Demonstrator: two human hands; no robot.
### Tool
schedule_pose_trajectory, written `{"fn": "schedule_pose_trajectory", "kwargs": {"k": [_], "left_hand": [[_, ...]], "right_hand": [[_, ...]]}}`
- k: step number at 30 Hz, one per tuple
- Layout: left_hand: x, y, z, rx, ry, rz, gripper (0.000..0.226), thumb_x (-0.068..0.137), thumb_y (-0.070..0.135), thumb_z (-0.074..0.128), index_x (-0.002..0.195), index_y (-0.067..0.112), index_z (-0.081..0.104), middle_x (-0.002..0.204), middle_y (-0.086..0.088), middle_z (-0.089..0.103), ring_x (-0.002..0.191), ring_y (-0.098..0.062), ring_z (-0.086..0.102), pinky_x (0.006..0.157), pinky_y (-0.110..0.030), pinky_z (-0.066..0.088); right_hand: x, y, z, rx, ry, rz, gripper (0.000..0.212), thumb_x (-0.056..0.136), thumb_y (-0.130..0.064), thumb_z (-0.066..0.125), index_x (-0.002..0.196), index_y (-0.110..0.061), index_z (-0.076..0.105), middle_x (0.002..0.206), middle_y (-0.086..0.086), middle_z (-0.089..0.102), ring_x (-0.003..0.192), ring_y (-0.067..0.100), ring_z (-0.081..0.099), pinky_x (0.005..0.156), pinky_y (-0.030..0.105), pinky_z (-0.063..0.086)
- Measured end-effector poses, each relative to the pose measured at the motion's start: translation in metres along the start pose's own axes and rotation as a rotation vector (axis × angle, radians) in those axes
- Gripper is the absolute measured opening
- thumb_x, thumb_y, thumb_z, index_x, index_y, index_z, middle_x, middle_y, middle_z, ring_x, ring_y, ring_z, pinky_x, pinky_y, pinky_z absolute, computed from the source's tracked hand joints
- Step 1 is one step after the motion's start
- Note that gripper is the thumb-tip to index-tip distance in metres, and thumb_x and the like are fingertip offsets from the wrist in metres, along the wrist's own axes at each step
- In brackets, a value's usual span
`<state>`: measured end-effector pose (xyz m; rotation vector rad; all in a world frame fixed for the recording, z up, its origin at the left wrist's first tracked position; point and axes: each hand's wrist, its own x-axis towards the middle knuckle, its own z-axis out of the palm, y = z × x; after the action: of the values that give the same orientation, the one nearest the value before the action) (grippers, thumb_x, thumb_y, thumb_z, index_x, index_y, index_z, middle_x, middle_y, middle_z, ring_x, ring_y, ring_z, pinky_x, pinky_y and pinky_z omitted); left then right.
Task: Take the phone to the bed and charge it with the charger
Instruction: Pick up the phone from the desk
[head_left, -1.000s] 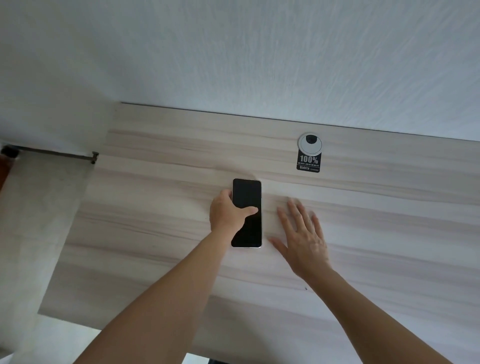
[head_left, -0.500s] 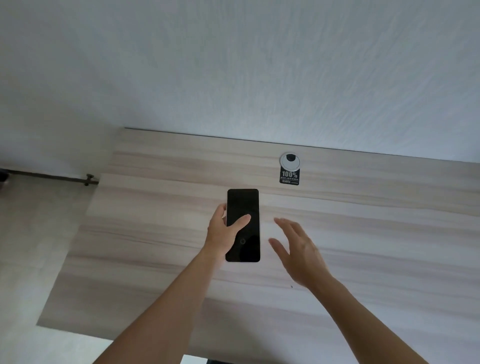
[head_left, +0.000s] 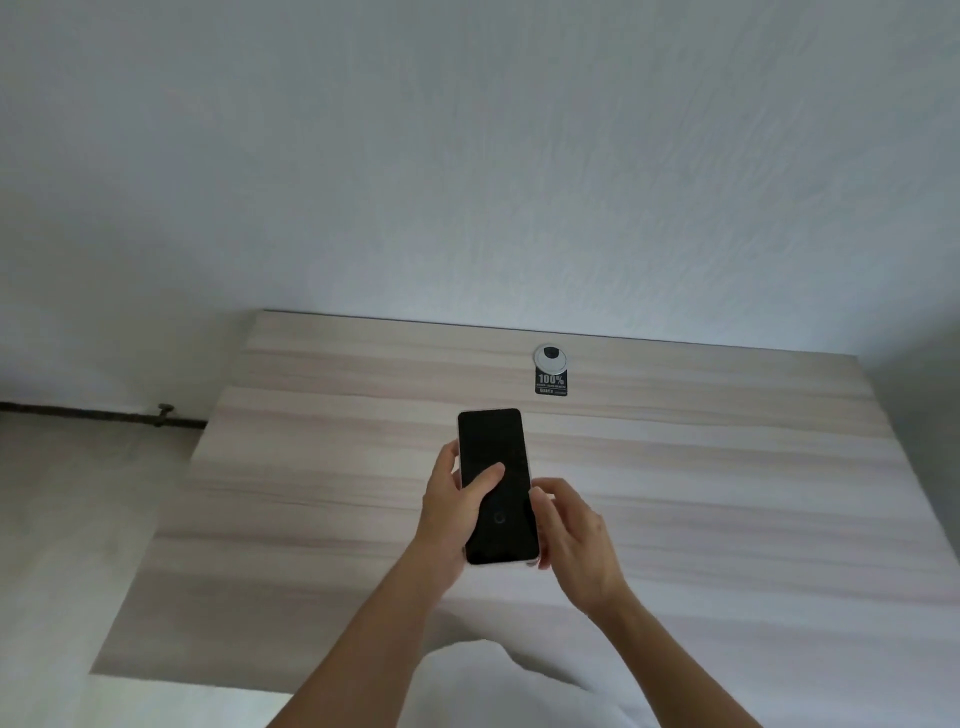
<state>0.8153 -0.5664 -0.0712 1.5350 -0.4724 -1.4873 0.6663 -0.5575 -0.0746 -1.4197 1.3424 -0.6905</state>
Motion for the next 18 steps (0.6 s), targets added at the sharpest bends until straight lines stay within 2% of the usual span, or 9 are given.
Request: {"fn": "schedule_pose_trajectory", "kwargs": {"k": [4,8,15,18], "left_hand": [[-0.005,-0.008,-0.003,0.021,-0.044,0.005,0.04,0.089,0.021,0.073,0.124,0.03,0.055,0.105,-0.007,0.074,0.091,-0.029,0.075,0.077,-0.052,0.063],[-0.008,-0.014,-0.008,0.038,-0.095,0.007,0.04,0.089,0.022,0.073,0.124,0.03,0.055,0.106,-0.006,0.075,0.092,-0.027,0.075,0.08,-0.051,0.062],[-0.015,-0.026,-0.015,0.084,-0.16,0.002,0.037,0.089,0.026,0.073,0.121,0.034,0.056,0.106,-0.002,0.074,0.091,-0.022,0.075,0.078,-0.046,0.063],[-0.02,-0.03,-0.018,0.088,-0.168,-0.002,0.036,0.089,0.027,0.073,0.12,0.035,0.056,0.106,-0.002,0.074,0.091,-0.023,0.075,0.078,-0.049,0.063]], "right_hand": [[-0.016,-0.002,0.015,0.087,0.053,0.099,0.024,0.103,-0.03,0.041,0.098,-0.014,0.059,0.064,0.005,0.064,0.046,0.015,0.059,0.043,0.026,0.046],[-0.032,-0.001,0.023,0.122,0.061,0.161,0.019,0.103,-0.024,0.042,0.1,-0.013,0.057,0.061,0.008,0.061,0.046,0.017,0.053,0.043,0.02,0.043],[-0.054,0.003,0.032,0.116,0.123,0.167,0.015,0.103,-0.021,0.044,0.101,-0.016,0.057,0.057,0.006,0.062,0.045,0.014,0.05,0.044,0.022,0.041],[-0.062,0.005,0.035,0.111,0.124,0.164,0.014,0.102,-0.02,0.044,0.102,-0.015,0.057,0.058,0.01,0.063,0.046,0.015,0.048,0.044,0.021,0.041]]}}
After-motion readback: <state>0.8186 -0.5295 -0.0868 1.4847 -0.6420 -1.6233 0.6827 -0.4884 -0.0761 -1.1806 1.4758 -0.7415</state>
